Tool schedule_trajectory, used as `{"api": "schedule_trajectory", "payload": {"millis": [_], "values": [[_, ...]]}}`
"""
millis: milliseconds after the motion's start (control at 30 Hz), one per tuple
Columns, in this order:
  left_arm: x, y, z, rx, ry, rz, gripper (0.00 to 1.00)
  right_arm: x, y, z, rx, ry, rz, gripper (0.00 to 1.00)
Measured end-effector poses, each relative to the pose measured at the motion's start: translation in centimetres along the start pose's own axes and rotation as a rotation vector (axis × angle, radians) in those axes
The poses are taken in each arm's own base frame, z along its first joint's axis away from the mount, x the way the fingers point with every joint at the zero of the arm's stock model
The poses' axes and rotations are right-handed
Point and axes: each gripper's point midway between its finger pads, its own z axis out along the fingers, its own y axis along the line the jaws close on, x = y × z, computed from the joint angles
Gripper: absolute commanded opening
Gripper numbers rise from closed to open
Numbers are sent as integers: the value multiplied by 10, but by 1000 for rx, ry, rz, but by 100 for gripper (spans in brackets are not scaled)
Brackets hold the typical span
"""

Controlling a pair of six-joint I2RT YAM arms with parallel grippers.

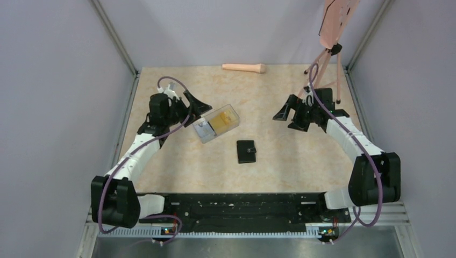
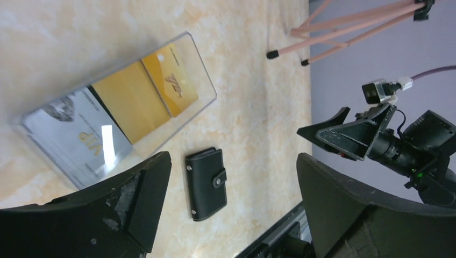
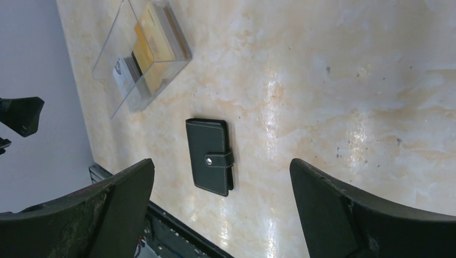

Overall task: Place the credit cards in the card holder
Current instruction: Reset both arms

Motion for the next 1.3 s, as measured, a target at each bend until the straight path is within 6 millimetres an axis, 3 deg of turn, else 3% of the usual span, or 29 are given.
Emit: {"api": "schedule_trajectory", "payload": {"millis": [100, 233, 400, 500, 733, 1033, 1100, 1300], "values": [[-21, 11, -11, 24, -62, -9, 99, -9, -5, -3, -4, -25, 14, 99], [-45, 43, -23, -24, -138, -35, 99, -21, -18, -4, 53, -77, -1, 99], [-80, 78, -41, -157, -281, 50, 99, -38, -64, -13, 250, -230, -65, 99], [-90, 91, -50, -238, -345, 143, 99, -41, -97, -23, 392, -333, -100, 99], [-79, 152, -62, -452, -375, 374, 99, -36, -152, -31, 581, -482, -207, 97], [-35, 231, -69, -611, -384, 553, 99, -28, -185, -27, 642, -612, -323, 99], [-36, 235, -65, -609, -384, 578, 99, -36, -183, -26, 634, -645, -346, 99], [-67, 223, -47, -555, -441, 659, 99, -62, -173, -29, 607, -754, -419, 99]]}}
